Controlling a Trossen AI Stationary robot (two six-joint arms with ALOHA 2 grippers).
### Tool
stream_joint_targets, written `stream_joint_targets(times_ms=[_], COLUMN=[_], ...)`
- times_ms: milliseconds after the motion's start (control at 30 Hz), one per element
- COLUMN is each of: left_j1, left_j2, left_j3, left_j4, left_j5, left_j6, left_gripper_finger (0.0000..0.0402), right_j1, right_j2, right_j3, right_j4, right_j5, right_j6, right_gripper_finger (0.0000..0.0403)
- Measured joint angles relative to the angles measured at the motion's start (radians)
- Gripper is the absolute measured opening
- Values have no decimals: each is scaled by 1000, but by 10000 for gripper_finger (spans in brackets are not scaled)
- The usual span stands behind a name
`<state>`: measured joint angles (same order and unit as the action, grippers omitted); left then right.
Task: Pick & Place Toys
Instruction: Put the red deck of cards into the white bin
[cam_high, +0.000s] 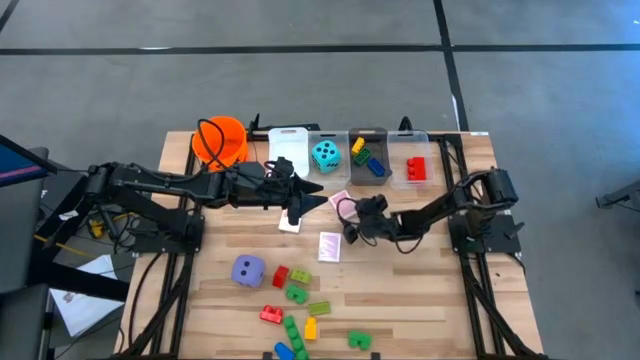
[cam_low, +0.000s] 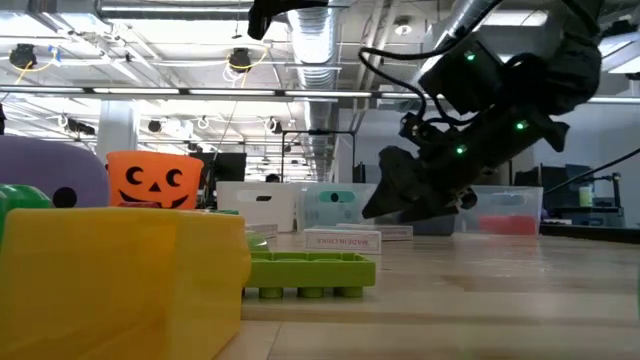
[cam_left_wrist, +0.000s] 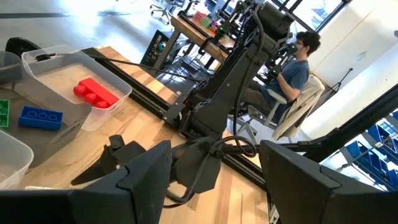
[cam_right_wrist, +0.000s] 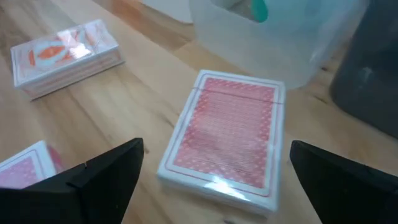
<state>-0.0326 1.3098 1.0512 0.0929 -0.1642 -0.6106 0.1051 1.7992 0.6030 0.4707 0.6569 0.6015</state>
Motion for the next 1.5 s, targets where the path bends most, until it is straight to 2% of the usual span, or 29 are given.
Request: stream_joint_targets(times_ms=[233,433,800,933,1067,1333,1500], left_j1=[0,0,0,0,0,0,0], left_j2=[0,0,0,0,0,0,0], left_j3=[0,0,0,0,0,0,0], left_j4=[0,0,-9,-15,-31,-59,-58], left_j5=[0,0,4,4,3,-1,-1], left_j6=[0,0,0,0,0,0,0], left_gripper_finger=[237,237,237,237,237,237,237], right_j1=[-25,-24,-6,11,12,-8,-22], right_j2=[0,12,162,185,192,188,188], right_j3=[59,111,309,409,488,537,536], right_j4=[-85,-164,-423,-554,-646,-774,-852], right_j5=[-77,-85,-39,10,7,17,-87], right_j6=[0,1,40,14,13,266,423], right_gripper_finger=[398,398,398,398,398,398,398])
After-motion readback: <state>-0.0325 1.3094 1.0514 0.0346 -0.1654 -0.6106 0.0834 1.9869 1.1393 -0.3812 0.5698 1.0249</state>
